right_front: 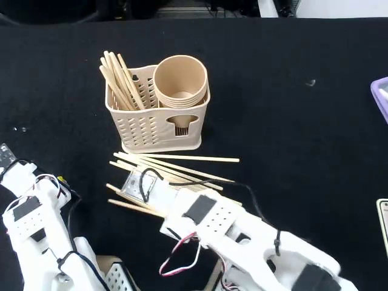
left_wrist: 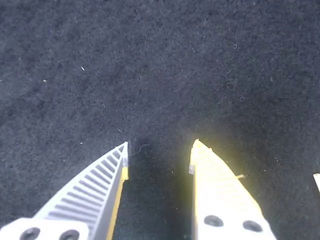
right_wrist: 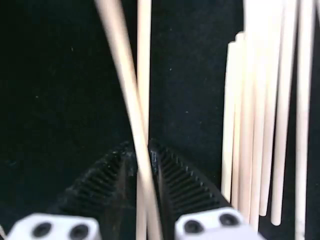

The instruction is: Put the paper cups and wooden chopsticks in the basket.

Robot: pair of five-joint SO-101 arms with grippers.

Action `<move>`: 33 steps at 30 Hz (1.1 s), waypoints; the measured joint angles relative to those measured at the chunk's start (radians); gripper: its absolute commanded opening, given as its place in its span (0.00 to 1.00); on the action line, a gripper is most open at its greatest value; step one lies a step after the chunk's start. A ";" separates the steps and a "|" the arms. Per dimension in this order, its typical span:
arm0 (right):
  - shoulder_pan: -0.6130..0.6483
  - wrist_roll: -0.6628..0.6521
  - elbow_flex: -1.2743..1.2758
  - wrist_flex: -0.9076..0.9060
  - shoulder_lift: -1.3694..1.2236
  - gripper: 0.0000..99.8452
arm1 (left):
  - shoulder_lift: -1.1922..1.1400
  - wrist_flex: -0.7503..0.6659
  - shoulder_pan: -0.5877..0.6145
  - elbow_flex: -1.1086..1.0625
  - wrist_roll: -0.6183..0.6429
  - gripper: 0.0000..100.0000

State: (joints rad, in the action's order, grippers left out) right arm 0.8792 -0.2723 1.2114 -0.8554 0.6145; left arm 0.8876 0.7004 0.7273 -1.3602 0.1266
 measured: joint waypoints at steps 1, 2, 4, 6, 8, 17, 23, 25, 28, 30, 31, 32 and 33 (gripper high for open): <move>0.000 -0.002 0.008 0.000 0.018 0.01 | 0.000 0.000 0.000 0.000 0.000 0.21; 0.000 -0.002 0.014 -0.002 0.031 0.02 | 0.000 0.000 0.000 0.000 0.000 0.21; 0.000 -0.003 0.020 -0.003 0.038 0.02 | 0.000 0.000 0.000 0.000 0.000 0.21; 0.000 -0.002 0.020 -0.003 0.040 0.04 | 0.000 0.000 0.000 0.000 0.000 0.21; 0.000 -0.002 0.020 -0.003 0.040 0.09 | 0.000 0.000 0.000 0.000 0.000 0.21; -0.003 -0.002 0.018 -0.002 -0.032 0.01 | 0.000 0.000 0.000 0.000 0.000 0.21; -0.005 -0.002 0.017 0.000 -0.034 0.01 | 0.000 0.000 0.000 0.000 0.000 0.21; -0.005 -0.002 0.017 0.000 -0.034 0.01 | 0.000 0.000 0.000 0.000 0.000 0.21; -0.005 -0.002 0.017 0.002 -0.034 0.01 | 0.000 0.000 0.000 0.000 0.000 0.21; -0.006 -0.002 0.017 0.003 -0.034 0.01 | 0.000 0.000 0.000 0.000 0.000 0.21; -0.017 -0.003 0.017 0.003 -0.034 0.01 | 0.000 0.000 0.000 0.000 0.000 0.21; -0.038 -0.003 0.017 0.008 -0.034 0.01 | 0.000 0.000 0.000 0.000 0.000 0.21; -0.063 0.000 0.017 0.015 -0.034 0.01 | 0.000 0.000 0.000 0.000 0.000 0.21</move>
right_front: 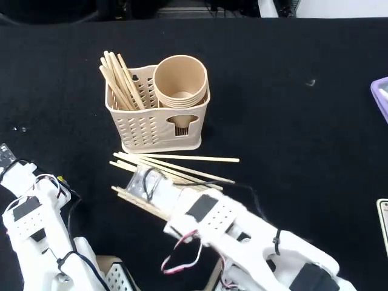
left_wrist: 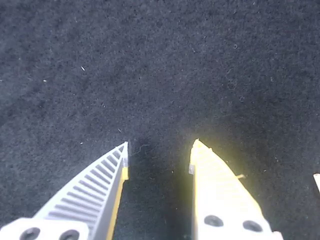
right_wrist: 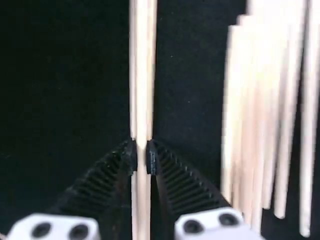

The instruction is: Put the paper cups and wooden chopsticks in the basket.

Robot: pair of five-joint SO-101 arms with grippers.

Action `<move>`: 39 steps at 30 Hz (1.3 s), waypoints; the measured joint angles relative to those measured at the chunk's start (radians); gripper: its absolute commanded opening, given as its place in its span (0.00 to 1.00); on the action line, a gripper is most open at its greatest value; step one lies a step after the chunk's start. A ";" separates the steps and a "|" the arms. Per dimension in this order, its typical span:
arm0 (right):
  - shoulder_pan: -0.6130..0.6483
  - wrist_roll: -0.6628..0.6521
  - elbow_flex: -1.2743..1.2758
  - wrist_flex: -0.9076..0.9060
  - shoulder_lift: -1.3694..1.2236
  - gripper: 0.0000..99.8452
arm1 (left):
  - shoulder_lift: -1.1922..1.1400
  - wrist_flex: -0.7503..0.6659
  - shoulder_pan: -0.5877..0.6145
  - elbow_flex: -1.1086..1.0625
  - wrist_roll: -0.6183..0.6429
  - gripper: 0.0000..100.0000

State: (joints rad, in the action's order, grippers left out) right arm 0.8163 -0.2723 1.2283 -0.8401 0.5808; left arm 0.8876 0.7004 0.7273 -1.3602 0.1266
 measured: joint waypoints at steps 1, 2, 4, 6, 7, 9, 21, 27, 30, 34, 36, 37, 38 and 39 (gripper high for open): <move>-0.028 -0.003 0.000 0.009 0.000 0.01 | 0.000 0.000 0.000 0.000 0.000 0.21; -0.055 -0.011 0.000 0.015 0.000 0.01 | 0.000 0.000 0.000 0.000 0.000 0.21; -0.094 -0.031 0.000 0.020 0.000 0.01 | 0.000 0.000 0.000 0.000 0.000 0.21; -0.095 -0.035 0.000 0.021 -0.002 0.01 | 0.000 0.000 0.000 0.000 0.000 0.21; -0.094 -0.037 0.000 0.021 -0.002 0.01 | 0.000 0.000 0.000 0.000 0.000 0.21; -0.077 -0.037 0.000 0.021 -0.002 0.02 | 0.000 0.000 0.000 0.000 0.000 0.21; -0.005 -0.037 0.000 0.026 -0.002 0.10 | 0.000 0.000 0.000 0.000 0.000 0.21; -0.006 -0.041 0.005 0.055 -0.002 0.10 | 0.000 0.000 0.000 0.000 0.000 0.21; -0.006 -0.041 0.005 0.052 -0.002 0.10 | 0.000 0.000 0.000 0.000 0.000 0.21; -0.005 -0.041 0.005 0.041 -0.002 0.10 | 0.000 0.000 0.000 0.000 0.000 0.21; -0.005 -0.028 -0.017 0.008 -0.002 0.10 | 0.000 0.000 0.000 0.000 0.000 0.21; -0.005 -0.015 -0.043 -0.021 -0.002 0.10 | 0.000 0.000 0.000 0.000 0.000 0.21; -0.005 -0.008 -0.075 -0.058 -0.002 0.10 | 0.000 0.000 0.000 0.000 0.000 0.21; -0.006 -0.002 -0.106 -0.092 -0.002 0.10 | 0.000 0.000 0.000 0.000 0.000 0.21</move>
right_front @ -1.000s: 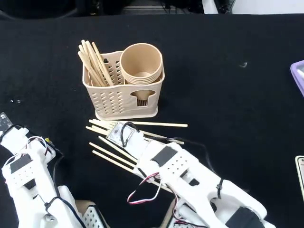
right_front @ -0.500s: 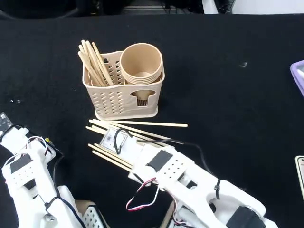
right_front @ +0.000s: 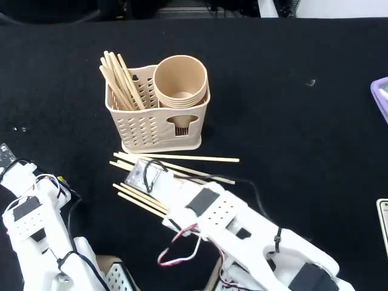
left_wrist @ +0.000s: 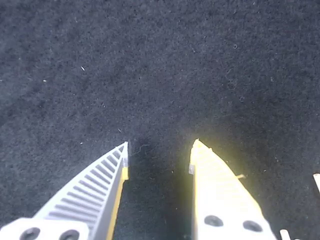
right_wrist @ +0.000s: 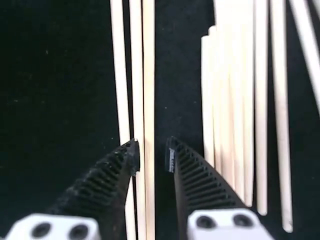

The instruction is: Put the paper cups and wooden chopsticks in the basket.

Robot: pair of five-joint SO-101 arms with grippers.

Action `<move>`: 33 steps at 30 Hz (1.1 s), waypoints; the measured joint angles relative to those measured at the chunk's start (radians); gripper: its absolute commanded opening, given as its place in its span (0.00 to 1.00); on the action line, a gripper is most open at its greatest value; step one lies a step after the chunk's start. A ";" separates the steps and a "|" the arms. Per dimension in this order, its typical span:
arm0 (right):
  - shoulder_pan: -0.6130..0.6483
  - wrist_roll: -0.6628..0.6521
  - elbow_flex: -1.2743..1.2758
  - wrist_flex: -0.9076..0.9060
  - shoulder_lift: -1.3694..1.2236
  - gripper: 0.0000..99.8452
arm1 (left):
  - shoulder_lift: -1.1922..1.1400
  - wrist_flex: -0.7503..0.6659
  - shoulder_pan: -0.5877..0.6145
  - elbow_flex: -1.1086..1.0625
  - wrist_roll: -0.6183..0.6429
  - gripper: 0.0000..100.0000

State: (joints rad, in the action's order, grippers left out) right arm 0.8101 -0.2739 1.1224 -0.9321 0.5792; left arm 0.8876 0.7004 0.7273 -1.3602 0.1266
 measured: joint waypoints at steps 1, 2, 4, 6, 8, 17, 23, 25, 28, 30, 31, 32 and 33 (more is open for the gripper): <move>0.000 0.003 -0.026 -0.032 0.000 0.10 | 0.000 0.000 0.000 0.000 0.000 0.21; 0.000 0.005 -0.043 -0.049 0.000 0.10 | 0.000 0.000 0.000 0.000 0.000 0.21; 0.041 0.011 -0.052 -0.057 0.000 0.10 | 0.000 0.000 0.000 0.000 0.000 0.21; 0.084 0.026 -0.052 -0.054 0.000 0.10 | 0.000 0.000 0.000 0.000 0.000 0.21; 0.126 0.052 -0.049 -0.025 0.000 0.10 | 0.000 0.000 0.000 0.000 0.000 0.21; 0.169 0.069 -0.015 0.087 -0.118 0.10 | 0.000 0.000 0.000 0.000 0.000 0.21; 0.166 0.069 -0.087 0.127 -0.302 0.10 | 0.000 0.000 0.000 0.000 0.000 0.21; 0.166 0.071 -0.114 0.126 -0.334 0.10 | 0.000 -0.002 0.000 0.000 0.000 0.21; 0.164 0.071 -0.123 0.126 -0.347 0.10 | 0.000 -0.002 0.000 0.000 0.000 0.21; 0.144 0.071 -0.123 0.126 -0.348 0.10 | 0.000 -0.002 0.000 0.000 0.000 0.21; 0.129 0.071 -0.123 0.126 -0.350 0.10 | 0.000 -0.002 0.000 0.000 0.000 0.21; 0.117 0.072 -0.124 0.126 -0.353 0.10 | 0.000 -0.002 0.000 0.000 0.000 0.21; 0.110 0.071 -0.124 0.126 -0.354 0.10 | 0.000 -0.002 0.000 0.000 0.000 0.21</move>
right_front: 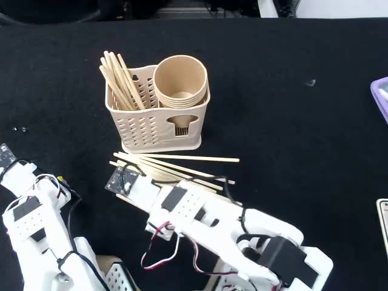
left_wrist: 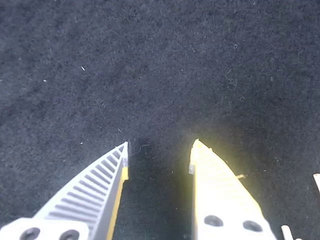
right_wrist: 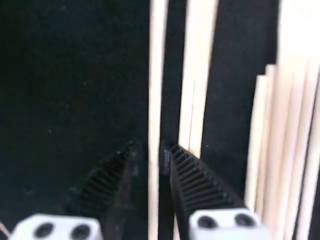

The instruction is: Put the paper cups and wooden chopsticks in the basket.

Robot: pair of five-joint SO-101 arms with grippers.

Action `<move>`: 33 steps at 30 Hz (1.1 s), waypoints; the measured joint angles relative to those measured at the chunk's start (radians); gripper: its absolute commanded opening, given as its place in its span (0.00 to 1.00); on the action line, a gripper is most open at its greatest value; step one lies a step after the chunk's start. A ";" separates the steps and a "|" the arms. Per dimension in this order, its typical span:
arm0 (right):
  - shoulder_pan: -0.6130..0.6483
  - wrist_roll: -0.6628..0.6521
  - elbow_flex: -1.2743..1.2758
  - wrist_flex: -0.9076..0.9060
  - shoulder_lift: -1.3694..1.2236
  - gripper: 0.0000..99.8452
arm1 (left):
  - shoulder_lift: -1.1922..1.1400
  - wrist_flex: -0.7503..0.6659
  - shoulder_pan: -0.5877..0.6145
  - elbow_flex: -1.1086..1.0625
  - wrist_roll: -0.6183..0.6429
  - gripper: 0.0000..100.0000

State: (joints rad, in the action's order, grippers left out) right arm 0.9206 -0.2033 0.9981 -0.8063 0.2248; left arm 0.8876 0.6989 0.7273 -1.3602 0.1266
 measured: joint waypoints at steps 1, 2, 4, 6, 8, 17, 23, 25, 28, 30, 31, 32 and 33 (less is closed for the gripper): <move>-0.003 0.002 0.000 0.000 0.000 0.10 | 0.000 0.000 0.000 0.000 0.000 0.21; -0.005 0.002 -0.003 0.000 -0.003 0.10 | 0.000 0.000 0.000 0.000 0.000 0.21; -0.005 -0.006 -0.018 -0.020 -0.006 0.10 | 0.000 0.000 0.000 0.000 0.000 0.21; -0.008 -0.017 -0.035 -0.058 0.005 0.10 | 0.000 0.000 0.000 0.000 0.000 0.21; -0.018 -0.021 -0.041 -0.086 0.032 0.10 | 0.000 0.000 0.000 0.000 0.000 0.21; -0.026 -0.026 -0.041 -0.103 0.140 0.10 | 0.000 0.000 0.000 0.000 0.000 0.21; -0.037 -0.080 -0.041 -0.063 0.115 0.10 | 0.000 0.000 0.000 0.000 0.000 0.21; -0.063 -0.081 -0.041 -0.031 0.080 0.11 | 0.000 0.000 0.000 0.000 0.000 0.21; -0.095 -0.087 -0.041 0.009 0.020 0.11 | 0.000 0.000 0.000 0.000 0.000 0.21; -0.097 -0.087 -0.041 0.020 -0.012 0.11 | 0.000 0.000 0.000 0.000 0.000 0.21; -0.097 -0.087 -0.041 0.023 -0.023 0.11 | 0.000 0.000 0.000 0.000 0.000 0.21; -0.097 -0.089 -0.043 0.025 -0.032 0.10 | 0.000 0.000 0.000 0.000 0.000 0.21; -0.097 -0.089 -0.051 0.026 -0.041 0.10 | 0.000 0.000 0.000 0.000 0.000 0.21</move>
State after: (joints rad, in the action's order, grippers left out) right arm 0.8239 -0.2923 0.9475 -0.7802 0.1834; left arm 0.8876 0.6989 0.7273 -1.3602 0.1266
